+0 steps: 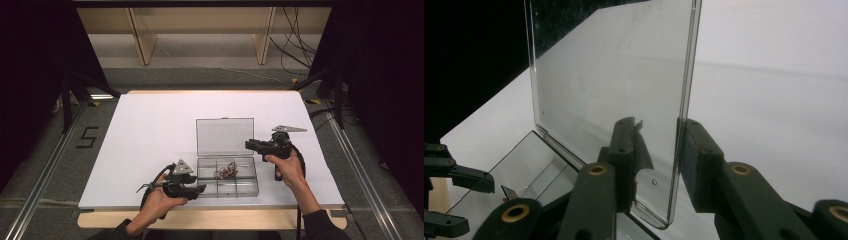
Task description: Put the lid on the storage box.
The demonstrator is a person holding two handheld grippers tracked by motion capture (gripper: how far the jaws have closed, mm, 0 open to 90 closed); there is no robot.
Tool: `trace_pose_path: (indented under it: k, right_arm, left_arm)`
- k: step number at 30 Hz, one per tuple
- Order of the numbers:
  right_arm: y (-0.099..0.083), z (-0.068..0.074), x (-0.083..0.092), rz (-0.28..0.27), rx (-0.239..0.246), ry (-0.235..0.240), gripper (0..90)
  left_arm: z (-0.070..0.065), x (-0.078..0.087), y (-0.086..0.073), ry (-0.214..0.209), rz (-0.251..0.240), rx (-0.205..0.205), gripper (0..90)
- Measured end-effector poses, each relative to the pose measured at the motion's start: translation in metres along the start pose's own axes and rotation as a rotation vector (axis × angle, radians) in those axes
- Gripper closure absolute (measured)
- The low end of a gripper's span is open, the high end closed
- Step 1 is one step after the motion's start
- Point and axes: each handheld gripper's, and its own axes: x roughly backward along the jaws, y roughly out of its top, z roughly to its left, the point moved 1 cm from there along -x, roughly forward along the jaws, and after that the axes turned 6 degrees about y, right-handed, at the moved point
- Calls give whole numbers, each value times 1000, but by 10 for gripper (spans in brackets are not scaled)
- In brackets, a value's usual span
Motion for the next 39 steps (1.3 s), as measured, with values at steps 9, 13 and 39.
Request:
trace_pose_path:
  k: [9,13,39]
  right_arm:
    - [1,3,3,-3,13,-1,734]
    - [3,3,5,-4,56,-4,739]
    - [13,16,17,-38,143,-7,753]
  left_arm:
    - [1,0,0,-7,-2,1,509]
    - [0,0,0,-7,-1,13,511]
    - [2,2,0,-8,-9,-2,524]
